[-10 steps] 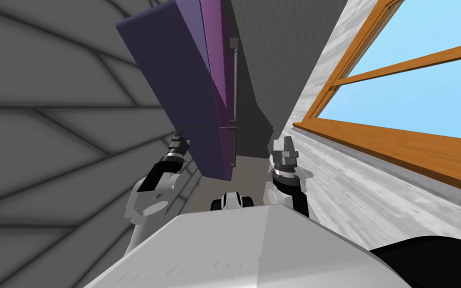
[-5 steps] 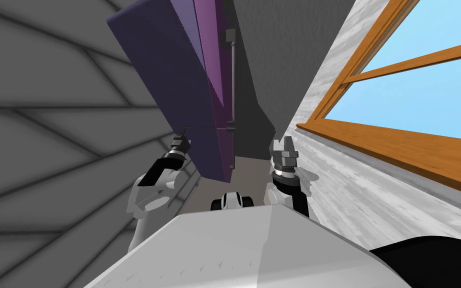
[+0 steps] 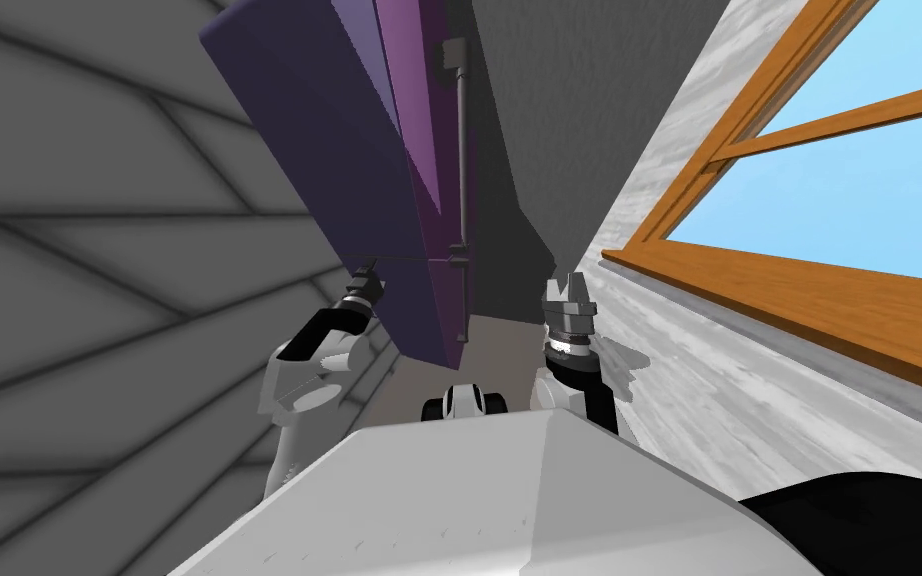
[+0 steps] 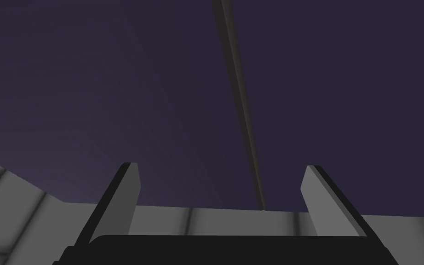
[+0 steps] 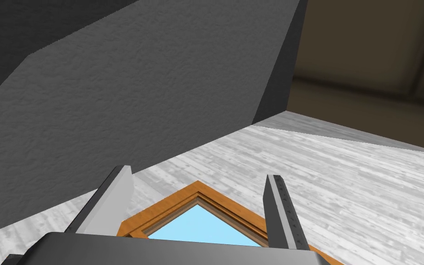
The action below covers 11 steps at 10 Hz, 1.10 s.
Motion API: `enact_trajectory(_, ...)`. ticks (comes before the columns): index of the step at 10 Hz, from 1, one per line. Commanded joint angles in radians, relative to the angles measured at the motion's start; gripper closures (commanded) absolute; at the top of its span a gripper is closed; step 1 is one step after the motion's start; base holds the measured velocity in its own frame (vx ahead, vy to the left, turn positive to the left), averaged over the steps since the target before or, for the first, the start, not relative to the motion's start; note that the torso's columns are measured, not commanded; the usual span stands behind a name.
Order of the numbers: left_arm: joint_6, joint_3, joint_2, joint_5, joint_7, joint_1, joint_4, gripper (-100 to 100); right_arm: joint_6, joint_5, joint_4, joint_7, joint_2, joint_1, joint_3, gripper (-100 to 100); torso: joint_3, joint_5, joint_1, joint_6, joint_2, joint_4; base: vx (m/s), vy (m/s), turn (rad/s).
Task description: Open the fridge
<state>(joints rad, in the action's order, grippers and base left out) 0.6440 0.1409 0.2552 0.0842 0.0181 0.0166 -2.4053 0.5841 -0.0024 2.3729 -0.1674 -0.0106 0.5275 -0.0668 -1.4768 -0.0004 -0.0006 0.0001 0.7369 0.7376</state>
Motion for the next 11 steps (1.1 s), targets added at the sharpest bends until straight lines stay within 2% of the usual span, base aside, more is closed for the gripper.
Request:
enact_trajectory(1,0.068,-0.002,-0.002,0.013,0.008,0.033,-0.001,-100,0.000,0.000,0.000,0.000,0.000,0.000,0.000,0,0.002,0.001,0.004,0.000,0.003,0.001,0.080,-0.067,0.100)
enact_trajectory(2,0.092,-0.002,-0.002,0.013,0.008,0.033,-0.001,-100,0.000,0.000,0.000,0.000,0.000,0.000,0.000,0,0.001,0.001,0.002,0.000,0.001,0.001,0.070,-0.076,0.083)
enact_trajectory(3,0.121,-0.004,-0.003,0.026,0.014,0.063,0.001,-100,0.000,0.000,0.000,0.000,0.000,0.000,0.000,0,0.001,0.000,0.000,0.000,0.001,0.000,0.066,-0.092,0.119)
enact_trajectory(4,0.150,-0.004,-0.003,0.026,0.014,0.063,0.001,-100,0.000,0.000,0.000,0.000,0.000,0.000,0.000,0,0.001,0.000,-0.001,0.000,0.001,0.000,0.066,-0.088,0.053)
enact_trajectory(5,0.181,-0.007,-0.004,0.041,0.019,0.092,0.003,-100,0.000,0.000,0.000,0.000,0.000,0.000,0.000,0,0.001,0.000,0.000,0.000,0.001,0.000,0.097,-0.098,0.102)
enact_trajectory(6,0.212,-0.007,-0.004,0.041,0.019,0.092,0.003,-100,0.000,0.000,0.000,0.000,0.000,0.000,0.000,0,0.000,0.000,0.000,0.000,0.000,0.000,0.077,-0.083,0.070)
enact_trajectory(9,0.299,-0.014,-0.010,0.071,0.029,0.148,0.006,-100,0.000,0.000,0.000,0.000,0.000,0.000,0.000,0,0.002,0.001,0.002,0.000,0.002,0.001,0.065,-0.085,0.103)
enact_trajectory(11,0.329,-0.014,-0.010,0.071,0.029,0.148,0.006,-100,0.000,0.000,0.000,0.000,0.000,0.000,0.000,0,0.001,0.000,0.001,0.000,0.002,0.000,0.040,-0.050,0.028)
